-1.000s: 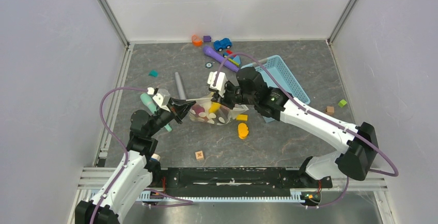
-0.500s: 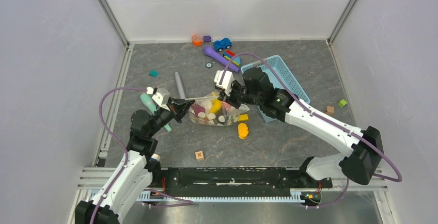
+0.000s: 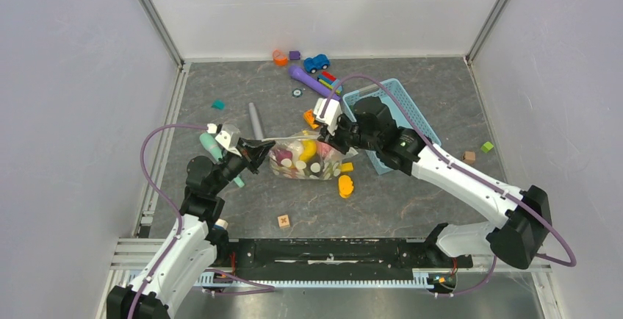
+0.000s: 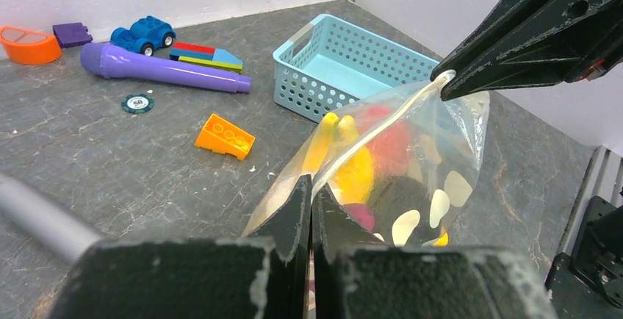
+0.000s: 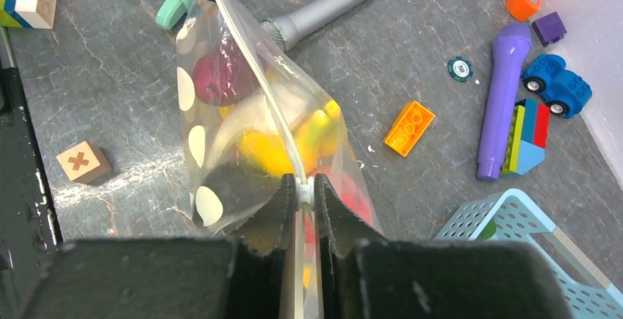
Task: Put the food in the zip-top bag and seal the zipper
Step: Zip the zipper food storage bag at the center of the board.
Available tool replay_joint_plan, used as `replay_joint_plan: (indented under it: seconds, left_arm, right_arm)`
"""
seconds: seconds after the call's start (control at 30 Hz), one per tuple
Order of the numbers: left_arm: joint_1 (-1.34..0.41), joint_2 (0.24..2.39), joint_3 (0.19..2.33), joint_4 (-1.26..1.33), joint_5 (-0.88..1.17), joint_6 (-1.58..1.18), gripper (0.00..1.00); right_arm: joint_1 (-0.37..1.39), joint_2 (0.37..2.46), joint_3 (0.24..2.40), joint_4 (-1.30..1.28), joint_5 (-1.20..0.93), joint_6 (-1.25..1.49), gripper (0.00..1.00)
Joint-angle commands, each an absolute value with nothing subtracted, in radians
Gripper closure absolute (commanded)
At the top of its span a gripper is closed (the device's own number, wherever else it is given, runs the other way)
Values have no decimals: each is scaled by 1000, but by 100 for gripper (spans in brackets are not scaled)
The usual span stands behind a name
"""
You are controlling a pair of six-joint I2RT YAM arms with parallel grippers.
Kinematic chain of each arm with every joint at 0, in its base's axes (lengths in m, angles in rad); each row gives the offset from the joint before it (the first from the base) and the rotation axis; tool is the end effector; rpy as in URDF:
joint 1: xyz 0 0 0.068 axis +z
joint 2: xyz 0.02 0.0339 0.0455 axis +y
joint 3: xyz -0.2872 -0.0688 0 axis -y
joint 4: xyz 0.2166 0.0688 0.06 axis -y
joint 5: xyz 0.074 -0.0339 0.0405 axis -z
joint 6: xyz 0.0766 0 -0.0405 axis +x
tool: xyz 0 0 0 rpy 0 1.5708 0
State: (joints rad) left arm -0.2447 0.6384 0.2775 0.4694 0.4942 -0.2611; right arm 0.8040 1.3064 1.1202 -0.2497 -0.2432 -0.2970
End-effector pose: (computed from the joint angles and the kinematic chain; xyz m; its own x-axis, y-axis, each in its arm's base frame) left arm 0.1404 -0.0725 0.2796 -0.0717 -0.2163 -0.9737 0.6752 0.7080 -0.2070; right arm 0.1972 0.2313 0.3469 -0.0313 -0.4418 -0.8966 -0.8989 0.4046 -0.1681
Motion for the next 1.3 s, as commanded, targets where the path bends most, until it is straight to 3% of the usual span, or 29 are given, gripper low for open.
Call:
replay_joint_plan:
  seconds: [0.0,1.27]
  left_arm:
    - [-233,630,290,479,389,-282,98]
    - [-233,593,296,427,256,-279,98]
  right_arm:
    - [769,1248,1108,-264,-155,-289,100]
    - [713,1185,1045,-295,-24,-252,100]
